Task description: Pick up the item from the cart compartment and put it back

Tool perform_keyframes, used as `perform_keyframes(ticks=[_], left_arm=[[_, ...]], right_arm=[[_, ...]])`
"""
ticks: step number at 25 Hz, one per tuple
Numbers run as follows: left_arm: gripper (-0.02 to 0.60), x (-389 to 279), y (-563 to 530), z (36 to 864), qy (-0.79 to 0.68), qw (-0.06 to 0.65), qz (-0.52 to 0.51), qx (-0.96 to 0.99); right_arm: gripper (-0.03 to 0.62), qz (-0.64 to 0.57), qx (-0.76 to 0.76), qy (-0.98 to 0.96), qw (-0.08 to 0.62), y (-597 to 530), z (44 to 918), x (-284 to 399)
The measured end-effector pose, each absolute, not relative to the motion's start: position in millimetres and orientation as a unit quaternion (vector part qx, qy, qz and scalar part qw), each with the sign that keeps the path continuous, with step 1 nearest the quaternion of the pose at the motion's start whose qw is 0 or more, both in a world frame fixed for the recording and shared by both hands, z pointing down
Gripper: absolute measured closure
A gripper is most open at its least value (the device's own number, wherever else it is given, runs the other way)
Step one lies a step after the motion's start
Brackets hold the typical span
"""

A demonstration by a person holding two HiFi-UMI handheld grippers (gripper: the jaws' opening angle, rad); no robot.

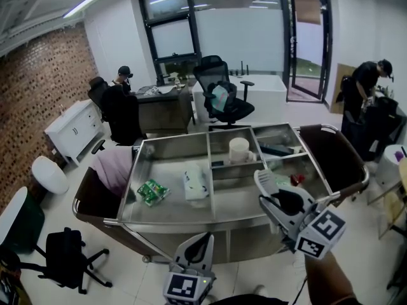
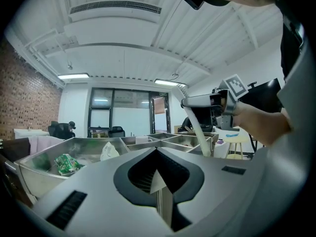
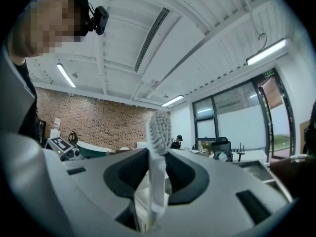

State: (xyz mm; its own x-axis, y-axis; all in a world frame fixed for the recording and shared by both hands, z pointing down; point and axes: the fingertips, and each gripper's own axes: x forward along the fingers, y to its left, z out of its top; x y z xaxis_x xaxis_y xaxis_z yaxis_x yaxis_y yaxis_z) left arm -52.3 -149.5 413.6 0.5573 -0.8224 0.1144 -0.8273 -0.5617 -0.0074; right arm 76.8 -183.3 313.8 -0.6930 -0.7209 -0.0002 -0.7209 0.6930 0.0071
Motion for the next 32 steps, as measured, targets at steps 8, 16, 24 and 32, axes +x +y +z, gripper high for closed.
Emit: perform_keyframes(ticks=[8,16,24,32], left_arm=[[0.581,-52.6,-146.6,415.6,-0.469,0.027,0.051,0.881],[0.581,-57.2,-145.4,417.6,-0.474,0.028,0.054,0.879],[0.581,-65.1,-145.9,420.3,-0.48,0.027,0.057,0.875],[0.581,-67.0,-148.3,421.3,-0.482,0.028,0.058,0.874]], right_arm=[[0.468,-0.052,0.406,-0.912,0.038,-257.5,275.7,76.7],[0.468,0.003,0.384,-0.911,0.146,-320.4,336.8,38.9],[0.468,0.057,0.367,-0.884,0.284,-344.6,438.3,26.2],[0.465,0.08,0.36,-0.874,0.318,-353.2,472.2,20.6]])
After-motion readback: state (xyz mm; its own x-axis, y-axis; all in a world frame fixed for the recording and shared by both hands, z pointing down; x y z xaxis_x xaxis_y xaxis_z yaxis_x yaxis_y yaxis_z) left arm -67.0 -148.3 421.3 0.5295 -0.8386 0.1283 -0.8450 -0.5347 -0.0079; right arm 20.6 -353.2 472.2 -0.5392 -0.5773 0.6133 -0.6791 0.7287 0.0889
